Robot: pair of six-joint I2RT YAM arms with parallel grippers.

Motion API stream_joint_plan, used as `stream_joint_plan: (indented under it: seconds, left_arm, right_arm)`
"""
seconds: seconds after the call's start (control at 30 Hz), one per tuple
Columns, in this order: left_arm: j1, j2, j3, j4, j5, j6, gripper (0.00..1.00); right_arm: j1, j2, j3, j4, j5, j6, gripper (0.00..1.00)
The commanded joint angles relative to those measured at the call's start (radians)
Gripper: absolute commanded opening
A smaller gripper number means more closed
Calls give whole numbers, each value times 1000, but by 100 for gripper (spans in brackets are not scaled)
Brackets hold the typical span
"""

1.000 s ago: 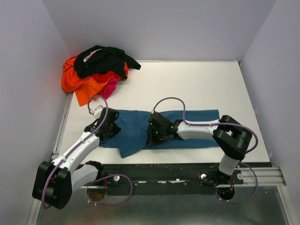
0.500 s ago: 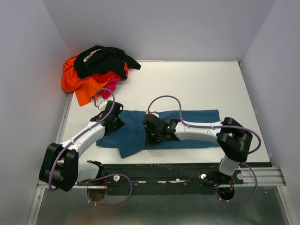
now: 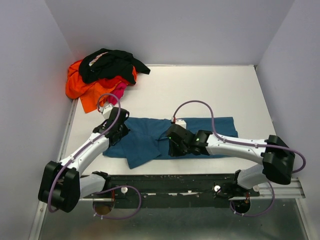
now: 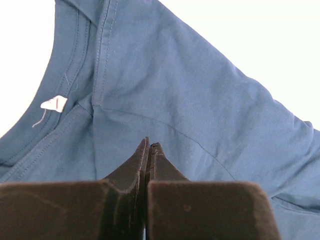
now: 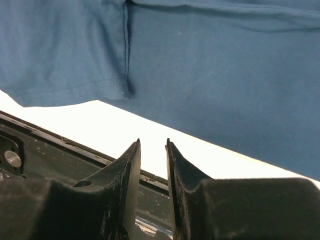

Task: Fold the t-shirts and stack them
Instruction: Fold the other side of the tshirt into a rectangle, then rotate the tshirt 90 degrees

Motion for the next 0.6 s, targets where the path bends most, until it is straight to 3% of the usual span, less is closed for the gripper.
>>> stream_joint_plan:
  seconds: [0.0, 0.07, 0.1, 0.37, 0.57]
  left_arm:
    - [13, -44, -14, 15, -32, 30, 0]
    - [13, -42, -23, 50, 4, 52, 0]
    - [13, -39, -31, 64, 17, 48, 0]
    - [13, 63, -45, 79, 9, -55, 0]
    - [13, 211, 1, 105, 8, -101, 0]
  right_arm:
    - [-22, -95, -47, -116, 137, 20, 29]
    - [-35, -131, -62, -163, 177, 29, 14]
    - [-51, -149, -73, -186, 194, 35, 2]
    - [-245, -318, -253, -236, 170, 40, 1]
    - [-278, -238, -280, -229, 179, 97, 1]
